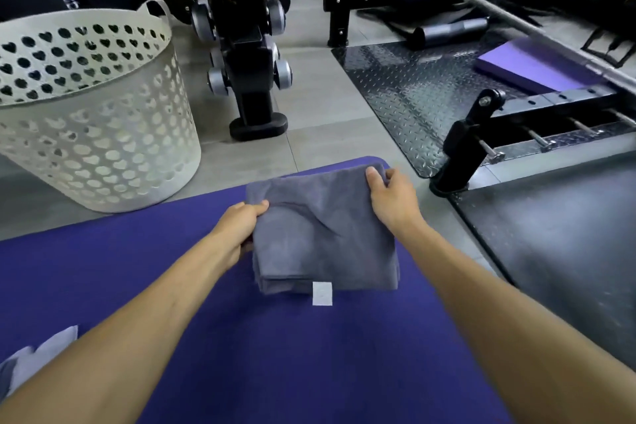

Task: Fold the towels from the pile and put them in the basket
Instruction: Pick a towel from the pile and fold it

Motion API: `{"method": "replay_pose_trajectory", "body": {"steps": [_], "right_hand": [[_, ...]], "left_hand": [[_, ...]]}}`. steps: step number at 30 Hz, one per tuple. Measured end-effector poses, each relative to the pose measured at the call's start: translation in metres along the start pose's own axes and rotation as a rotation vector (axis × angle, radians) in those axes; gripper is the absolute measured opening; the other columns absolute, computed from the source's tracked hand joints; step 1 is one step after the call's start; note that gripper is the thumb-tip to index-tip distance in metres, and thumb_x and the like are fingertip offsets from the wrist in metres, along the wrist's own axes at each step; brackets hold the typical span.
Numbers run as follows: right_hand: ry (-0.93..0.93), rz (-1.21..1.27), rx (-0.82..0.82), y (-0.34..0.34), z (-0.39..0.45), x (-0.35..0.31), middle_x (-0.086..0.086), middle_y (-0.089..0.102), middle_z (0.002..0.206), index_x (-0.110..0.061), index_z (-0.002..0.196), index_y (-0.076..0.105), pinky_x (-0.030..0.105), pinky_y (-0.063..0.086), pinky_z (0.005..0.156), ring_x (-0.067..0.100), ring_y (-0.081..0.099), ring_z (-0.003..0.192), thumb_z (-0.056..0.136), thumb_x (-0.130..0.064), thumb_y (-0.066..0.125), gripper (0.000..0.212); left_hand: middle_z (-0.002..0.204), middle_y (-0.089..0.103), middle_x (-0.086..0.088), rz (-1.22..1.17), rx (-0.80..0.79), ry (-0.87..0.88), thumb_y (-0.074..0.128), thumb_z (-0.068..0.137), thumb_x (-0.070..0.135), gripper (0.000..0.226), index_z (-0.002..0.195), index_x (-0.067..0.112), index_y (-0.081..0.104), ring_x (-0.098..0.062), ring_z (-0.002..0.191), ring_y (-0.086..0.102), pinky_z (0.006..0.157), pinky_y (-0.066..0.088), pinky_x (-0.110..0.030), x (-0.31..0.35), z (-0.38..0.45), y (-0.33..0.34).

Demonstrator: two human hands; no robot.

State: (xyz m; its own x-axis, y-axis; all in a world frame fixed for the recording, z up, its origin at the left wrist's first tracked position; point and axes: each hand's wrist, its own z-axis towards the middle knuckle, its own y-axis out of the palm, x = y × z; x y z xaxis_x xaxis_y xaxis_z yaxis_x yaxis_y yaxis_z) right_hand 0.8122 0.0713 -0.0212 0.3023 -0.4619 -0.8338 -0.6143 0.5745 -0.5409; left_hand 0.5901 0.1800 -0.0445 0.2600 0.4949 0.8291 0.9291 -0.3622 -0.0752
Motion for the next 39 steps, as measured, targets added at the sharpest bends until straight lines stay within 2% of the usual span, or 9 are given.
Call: {"method": "replay_pose_trajectory", "body": {"steps": [3, 7, 11, 15, 20, 26, 30, 36, 39], "right_hand": [[0.059, -0.112, -0.122, 0.018, 0.053, 0.005, 0.008, 0.058, 0.105, -0.010, 0.101, 0.054, 0.029, 0.034, 0.070, 0.027, 0.055, 0.099, 0.102, -0.041, 0.040, 0.034], [0.164, -0.347, -0.349, 0.045, 0.071, 0.052, 0.017, 0.054, 0.133, -0.002, 0.135, 0.042, 0.032, 0.039, 0.080, 0.033, 0.054, 0.116, 0.099, -0.037, 0.052, 0.051], [0.067, -0.199, -0.254, 0.048, 0.071, 0.074, 0.009, 0.060, 0.122, -0.011, 0.126, 0.049, 0.029, 0.038, 0.068, 0.019, 0.050, 0.092, 0.096, -0.026, 0.058, 0.034], [-0.040, -0.013, -0.082, 0.041, 0.076, 0.065, 0.002, 0.061, 0.121, -0.015, 0.130, 0.052, 0.024, 0.039, 0.078, 0.016, 0.057, 0.098, 0.096, -0.021, 0.058, 0.035], [-0.008, -0.484, -0.390, 0.038, 0.080, 0.081, 0.015, 0.050, 0.135, -0.008, 0.138, 0.039, 0.035, 0.041, 0.087, 0.034, 0.052, 0.118, 0.100, -0.031, 0.051, 0.046], [-0.443, -0.813, -0.238, 0.067, 0.056, 0.067, 0.014, 0.002, 0.165, -0.009, 0.157, 0.009, 0.045, 0.013, 0.121, 0.032, 0.004, 0.151, 0.104, -0.039, 0.034, 0.066], [-0.474, -0.760, -0.354, 0.098, 0.055, 0.087, 0.005, -0.004, 0.166, -0.023, 0.158, 0.005, 0.041, 0.000, 0.123, 0.024, -0.006, 0.153, 0.103, -0.052, 0.021, 0.065], [-0.367, -0.795, -0.368, 0.114, 0.071, 0.089, 0.006, -0.008, 0.166, -0.024, 0.158, -0.002, 0.041, -0.003, 0.124, 0.024, -0.009, 0.152, 0.100, -0.059, 0.015, 0.070], [-0.364, -0.770, -0.340, 0.109, 0.051, 0.075, 0.011, 0.016, 0.163, -0.015, 0.155, 0.020, 0.041, 0.013, 0.122, 0.029, 0.013, 0.150, 0.103, -0.050, 0.023, 0.063]], "left_hand": [[0.110, 0.070, -0.007, 0.057, 0.008, 0.022, 0.056, 0.099, 0.033, 0.023, 0.111, 0.014, 0.058, -0.024, 0.094, 0.066, 0.073, 0.055, -0.037, 0.005, 0.037, 0.014], [0.119, 0.062, 0.000, 0.436, 0.106, 0.071, 0.065, 0.092, 0.041, 0.036, 0.117, 0.021, 0.048, -0.021, 0.106, 0.061, 0.095, 0.049, -0.037, -0.020, 0.069, 0.022], [0.112, 0.066, 0.005, 0.445, 0.123, 0.200, 0.069, 0.090, 0.038, 0.039, 0.121, 0.026, 0.049, -0.014, 0.097, 0.066, 0.091, 0.054, -0.040, -0.032, 0.073, 0.015], [0.103, 0.063, 0.012, 0.339, 0.141, 0.351, 0.065, 0.094, 0.034, 0.038, 0.126, 0.033, 0.046, 0.001, 0.088, 0.062, 0.069, 0.050, -0.019, -0.028, 0.065, 0.022], [0.122, 0.057, -0.003, 0.669, 0.175, 0.257, 0.054, 0.098, 0.037, 0.057, 0.147, 0.019, 0.030, -0.024, 0.112, 0.058, 0.082, 0.045, -0.033, -0.037, 0.065, 0.029], [0.165, -0.002, -0.014, 1.262, 0.185, 0.660, 0.032, 0.103, 0.045, 0.065, 0.158, 0.019, 0.008, -0.031, 0.152, -0.007, 0.123, 0.005, -0.046, -0.028, 0.063, 0.047], [0.160, -0.029, 0.000, 1.357, 0.083, 0.429, 0.016, 0.096, 0.067, 0.076, 0.156, 0.030, -0.011, -0.026, 0.150, -0.019, 0.122, -0.008, -0.049, -0.046, 0.089, 0.049], [0.166, 0.007, 0.000, 1.176, 0.109, 0.302, 0.018, 0.093, 0.072, 0.079, 0.153, 0.036, -0.019, -0.029, 0.152, -0.001, 0.121, 0.006, -0.050, -0.058, 0.110, 0.033], [0.165, 0.014, 0.000, 1.087, 0.065, 0.321, 0.023, 0.095, 0.068, 0.076, 0.155, 0.036, -0.010, -0.030, 0.150, 0.018, 0.116, 0.025, -0.049, -0.054, 0.094, 0.025]]}}
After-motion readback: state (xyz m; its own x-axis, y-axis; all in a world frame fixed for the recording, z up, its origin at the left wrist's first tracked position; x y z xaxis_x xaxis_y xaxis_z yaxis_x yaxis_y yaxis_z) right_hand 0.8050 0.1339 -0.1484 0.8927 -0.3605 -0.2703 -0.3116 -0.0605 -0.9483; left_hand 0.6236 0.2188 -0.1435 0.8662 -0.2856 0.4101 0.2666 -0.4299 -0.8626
